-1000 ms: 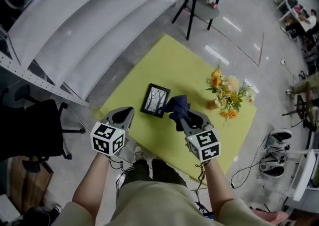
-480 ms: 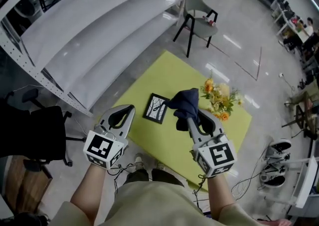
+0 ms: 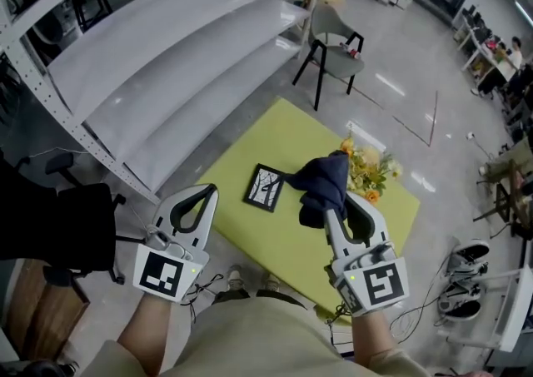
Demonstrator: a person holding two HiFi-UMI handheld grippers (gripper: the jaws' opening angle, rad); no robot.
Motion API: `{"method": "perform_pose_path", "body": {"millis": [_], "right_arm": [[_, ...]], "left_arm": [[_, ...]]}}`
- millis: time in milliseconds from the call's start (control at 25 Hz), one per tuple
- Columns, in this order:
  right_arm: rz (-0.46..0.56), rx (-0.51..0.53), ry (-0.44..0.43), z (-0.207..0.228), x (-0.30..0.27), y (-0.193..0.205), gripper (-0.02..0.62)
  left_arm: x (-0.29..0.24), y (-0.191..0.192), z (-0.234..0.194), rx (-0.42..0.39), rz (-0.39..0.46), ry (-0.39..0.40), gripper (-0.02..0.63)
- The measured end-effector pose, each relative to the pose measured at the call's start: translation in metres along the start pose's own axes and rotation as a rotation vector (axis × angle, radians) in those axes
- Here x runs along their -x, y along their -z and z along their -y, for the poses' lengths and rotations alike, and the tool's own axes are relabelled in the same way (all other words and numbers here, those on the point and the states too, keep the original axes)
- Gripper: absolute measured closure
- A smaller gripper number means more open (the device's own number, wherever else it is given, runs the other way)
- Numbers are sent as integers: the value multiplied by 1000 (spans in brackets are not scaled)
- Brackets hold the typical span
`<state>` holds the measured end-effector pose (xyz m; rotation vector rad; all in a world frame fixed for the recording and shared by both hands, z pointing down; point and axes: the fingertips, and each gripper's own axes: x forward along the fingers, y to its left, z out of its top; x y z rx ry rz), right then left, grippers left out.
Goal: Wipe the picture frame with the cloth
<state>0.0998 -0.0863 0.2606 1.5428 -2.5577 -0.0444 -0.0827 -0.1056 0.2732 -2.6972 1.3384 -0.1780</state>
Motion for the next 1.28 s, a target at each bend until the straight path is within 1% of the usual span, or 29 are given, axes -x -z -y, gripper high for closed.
{"method": "perform_pose_path", "body": {"millis": [240,440,640,920,1280], "right_arm": [[0,-20,-11,-9,6,0,505],[-32,-48,-40,-18,6,15,505],[-57,-48,-57,-25,6,25,505],[-78,-34,-57,-25,3,25,505],[-65,-30,-60,-22,-2,25,505]], "left_arm": [[19,-6,8,-25,-9,-4,598],[28,7,18,-59,-44,7,598],[27,15,23,-49,-56,19,598],[22,15,21,-41,-53,17,598],[20,16,18,-36,-60,13,598]]}}
